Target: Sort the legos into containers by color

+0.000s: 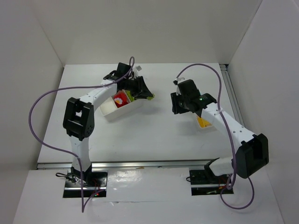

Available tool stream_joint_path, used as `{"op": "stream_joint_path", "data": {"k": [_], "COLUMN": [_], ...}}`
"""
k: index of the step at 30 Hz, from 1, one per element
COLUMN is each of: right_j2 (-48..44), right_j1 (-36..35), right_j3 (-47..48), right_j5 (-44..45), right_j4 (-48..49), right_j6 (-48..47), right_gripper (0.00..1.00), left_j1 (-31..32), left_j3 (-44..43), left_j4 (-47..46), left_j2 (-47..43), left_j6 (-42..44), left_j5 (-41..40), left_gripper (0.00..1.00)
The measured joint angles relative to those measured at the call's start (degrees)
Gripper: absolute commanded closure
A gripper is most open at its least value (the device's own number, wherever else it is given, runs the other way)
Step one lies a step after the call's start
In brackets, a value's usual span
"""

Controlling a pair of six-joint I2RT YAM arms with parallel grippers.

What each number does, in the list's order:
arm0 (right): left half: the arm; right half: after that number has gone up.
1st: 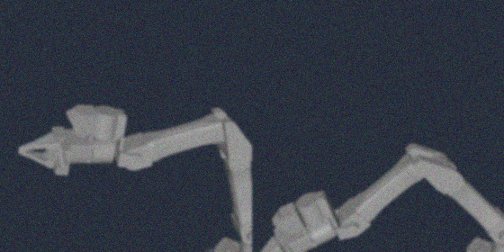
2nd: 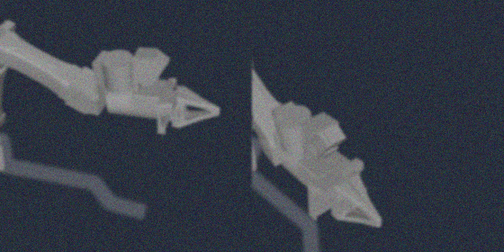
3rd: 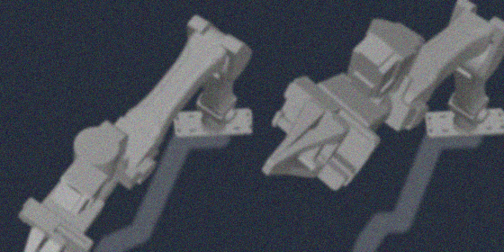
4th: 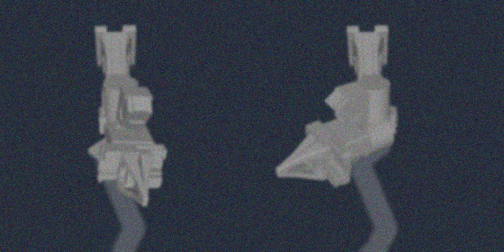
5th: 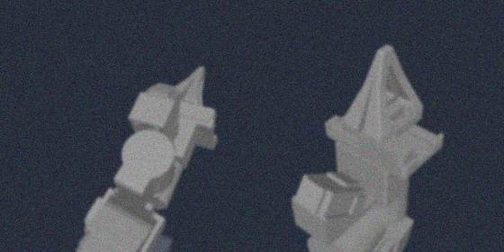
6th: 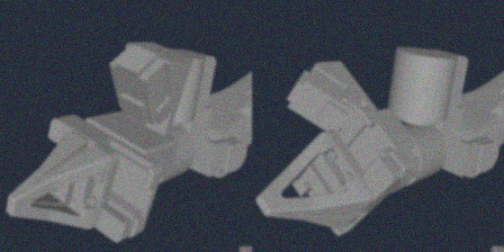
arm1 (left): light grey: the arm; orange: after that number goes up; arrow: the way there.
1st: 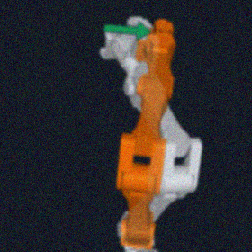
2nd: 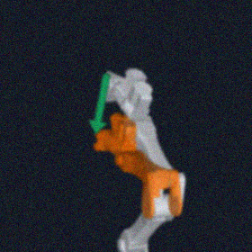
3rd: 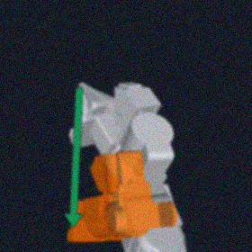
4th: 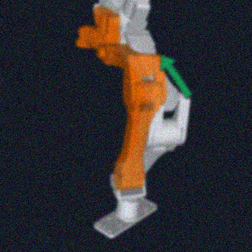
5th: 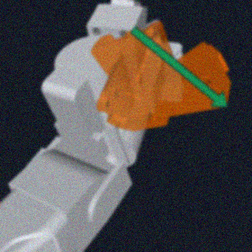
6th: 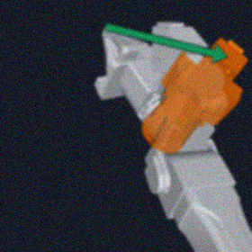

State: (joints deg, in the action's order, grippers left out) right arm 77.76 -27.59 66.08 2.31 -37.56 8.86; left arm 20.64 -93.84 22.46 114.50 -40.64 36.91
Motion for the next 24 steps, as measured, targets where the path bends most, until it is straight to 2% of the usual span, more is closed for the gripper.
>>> {"op": "stream_joint_path", "data": {"k": [4, 9, 13, 22, 24], "right_j2": [-0.22, -0.15, 0.09, 2.71, 3.54], "right_j1": [2.54, 4.22, 4.61, 6.03, 6.19], "right_j3": [0.02, 0.37, 1.38, 1.55, 1.88], "right_j5": [6.27, 10.12, 11.54, 12.37, 12.35], "right_j4": [-0.98, -1.07, -1.05, -1.05, -0.98], "right_j6": [2.78, 5.22, 6.19, 6.75, 6.73], "right_gripper": [0.83, 0.82, 0.82, 0.82, 0.82], "left_j1": [0.39, 0.00, -1.01, -2.34, -2.34], "left_j3": [-5.97, -14.05, -15.67, -15.04, -14.99], "left_j4": [6.62, 12.17, 14.05, 17.40, 17.46], "left_j2": [0.02, 0.04, 0.07, 2.19, 2.82], "left_j6": [2.82, 5.86, 7.50, 9.03, 9.11], "left_j5": [-9.57, -22.95, -30.10, -35.17, -35.41], "left_gripper": [1.00, 1.00, 1.00, 1.00, 0.91]}}
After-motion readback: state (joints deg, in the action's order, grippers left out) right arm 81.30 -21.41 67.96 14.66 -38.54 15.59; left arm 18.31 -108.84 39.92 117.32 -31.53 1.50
